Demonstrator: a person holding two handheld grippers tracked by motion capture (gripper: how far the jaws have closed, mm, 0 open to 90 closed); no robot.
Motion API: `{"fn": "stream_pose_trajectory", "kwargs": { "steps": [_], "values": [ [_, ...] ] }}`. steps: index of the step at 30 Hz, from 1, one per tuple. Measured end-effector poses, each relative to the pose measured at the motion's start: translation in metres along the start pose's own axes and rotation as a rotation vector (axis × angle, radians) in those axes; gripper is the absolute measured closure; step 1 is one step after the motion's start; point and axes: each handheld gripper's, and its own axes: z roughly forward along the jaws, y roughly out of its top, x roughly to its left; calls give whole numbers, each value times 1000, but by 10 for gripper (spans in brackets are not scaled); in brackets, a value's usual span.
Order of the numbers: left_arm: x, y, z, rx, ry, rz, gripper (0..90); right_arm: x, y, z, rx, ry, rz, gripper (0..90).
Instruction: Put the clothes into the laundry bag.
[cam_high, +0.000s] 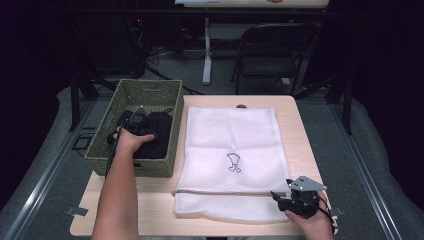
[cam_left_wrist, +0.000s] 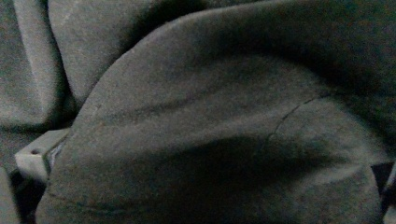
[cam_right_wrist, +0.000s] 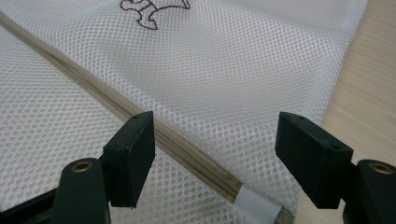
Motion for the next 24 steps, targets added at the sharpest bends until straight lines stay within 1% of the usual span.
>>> {"fn": "stream_pose_trajectory", "kwargs": {
  "steps": [2, 6, 8, 10, 13, 16, 20, 24],
  "values": [
    [-1, 0, 0, -1, 7, -1, 0, 0, 0, 0, 3, 1, 3, 285],
    [-1, 1, 1, 3, 9, -2, 0, 1, -1, 0, 7, 5, 3, 285],
    [0, 1, 1, 1, 7, -4, 0, 1, -1, 0, 7, 7, -1, 285],
    [0, 1, 2, -4, 8, -17, 0, 1, -1, 1, 9, 7, 0, 285],
    [0, 1, 4, 0, 4, -24, 2, 1, -1, 1, 8, 8, -2, 285],
    [1, 1, 5, 2, 0, -23, 3, 1, -1, 1, 8, 8, -1, 285],
    [1, 1, 6, 7, 11, -33, 7, 1, -1, 0, 9, 7, 0, 285],
    [1, 2, 7, 13, 16, -28, 12, 0, -1, 1, 9, 8, -3, 285]
  ]
}}
